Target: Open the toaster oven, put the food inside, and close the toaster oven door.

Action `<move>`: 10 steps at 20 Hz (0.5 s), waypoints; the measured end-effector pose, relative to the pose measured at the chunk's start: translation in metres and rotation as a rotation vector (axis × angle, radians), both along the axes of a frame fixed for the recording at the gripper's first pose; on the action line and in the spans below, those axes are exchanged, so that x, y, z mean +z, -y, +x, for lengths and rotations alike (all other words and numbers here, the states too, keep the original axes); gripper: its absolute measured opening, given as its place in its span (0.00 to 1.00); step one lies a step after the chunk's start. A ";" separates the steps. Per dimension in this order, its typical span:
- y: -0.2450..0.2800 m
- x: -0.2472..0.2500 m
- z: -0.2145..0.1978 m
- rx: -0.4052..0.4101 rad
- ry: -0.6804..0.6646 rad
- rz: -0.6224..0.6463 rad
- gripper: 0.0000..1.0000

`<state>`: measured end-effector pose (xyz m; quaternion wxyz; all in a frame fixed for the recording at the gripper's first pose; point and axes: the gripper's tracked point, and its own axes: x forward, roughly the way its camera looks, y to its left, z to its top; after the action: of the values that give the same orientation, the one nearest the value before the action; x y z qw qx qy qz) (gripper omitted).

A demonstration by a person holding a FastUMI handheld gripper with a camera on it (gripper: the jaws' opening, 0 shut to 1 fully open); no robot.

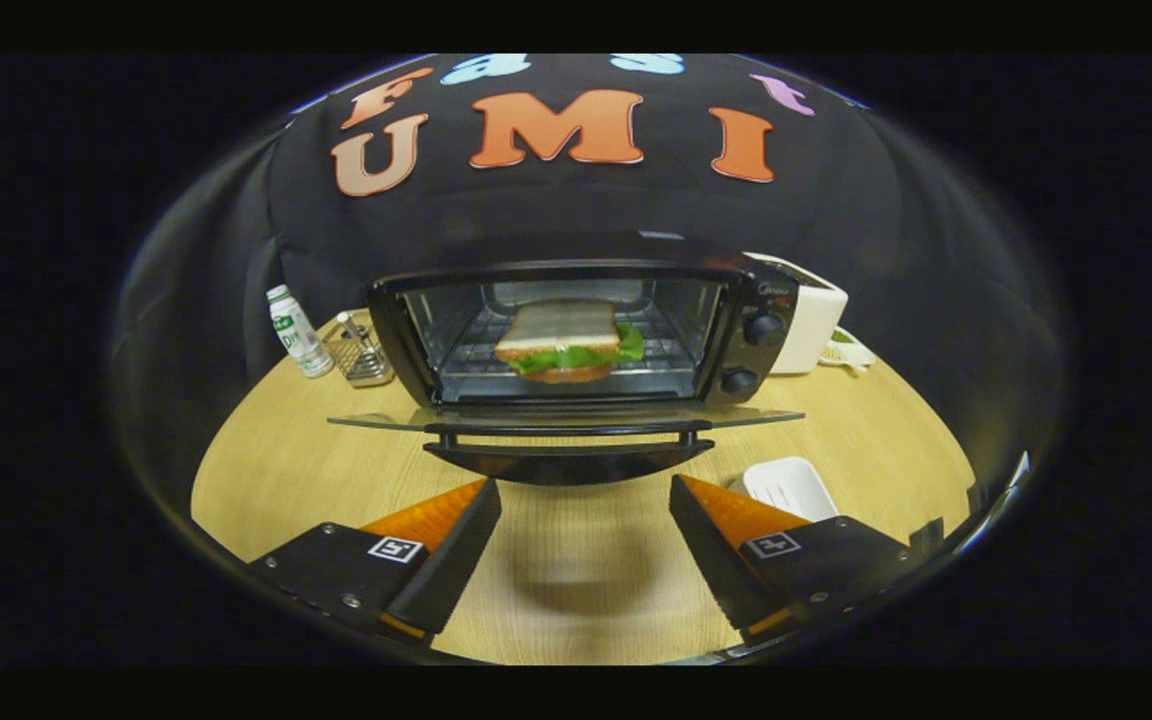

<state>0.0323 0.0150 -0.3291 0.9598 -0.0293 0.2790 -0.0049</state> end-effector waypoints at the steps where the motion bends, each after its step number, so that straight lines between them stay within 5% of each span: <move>1: 0.000 0.008 0.007 -0.003 0.015 0.011 1.00; 10: 0.000 0.055 0.063 -0.031 0.108 0.066 1.00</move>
<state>0.0955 0.0151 -0.2743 0.9738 0.0071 0.2271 -0.0120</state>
